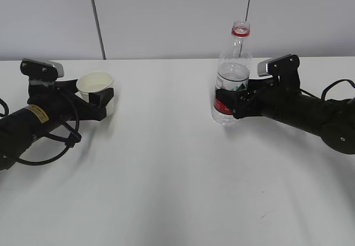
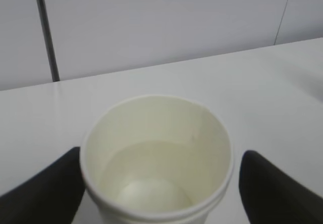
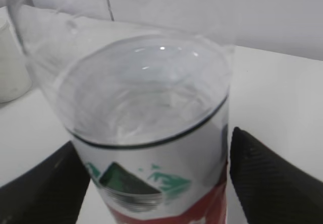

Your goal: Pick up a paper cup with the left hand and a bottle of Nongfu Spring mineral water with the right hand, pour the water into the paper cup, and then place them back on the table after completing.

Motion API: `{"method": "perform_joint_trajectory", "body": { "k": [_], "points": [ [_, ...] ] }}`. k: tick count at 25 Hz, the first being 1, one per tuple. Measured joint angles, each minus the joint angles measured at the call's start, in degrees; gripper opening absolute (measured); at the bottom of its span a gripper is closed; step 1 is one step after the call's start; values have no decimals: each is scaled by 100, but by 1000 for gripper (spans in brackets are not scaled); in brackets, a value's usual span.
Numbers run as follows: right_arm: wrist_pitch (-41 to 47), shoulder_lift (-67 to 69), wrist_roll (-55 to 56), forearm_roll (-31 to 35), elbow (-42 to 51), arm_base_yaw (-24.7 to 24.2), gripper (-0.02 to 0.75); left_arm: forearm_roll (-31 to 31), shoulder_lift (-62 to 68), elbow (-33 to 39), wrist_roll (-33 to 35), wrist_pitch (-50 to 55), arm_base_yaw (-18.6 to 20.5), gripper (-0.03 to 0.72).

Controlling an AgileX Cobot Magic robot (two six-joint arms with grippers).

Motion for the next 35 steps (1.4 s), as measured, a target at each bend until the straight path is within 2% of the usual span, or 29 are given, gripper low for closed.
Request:
{"method": "perform_joint_trajectory", "body": {
  "k": [21,29,35],
  "points": [
    [40,-457,-25,25,650,0,610,-11,0,0,0,-32,0,563],
    [616,-758,-46,102,967,0,576,1,-1,0,0,-32,0,563],
    [715,-1144,-56,222,1146,0,575,42,-13,0,-108,-32,0,563]
  ]
}}
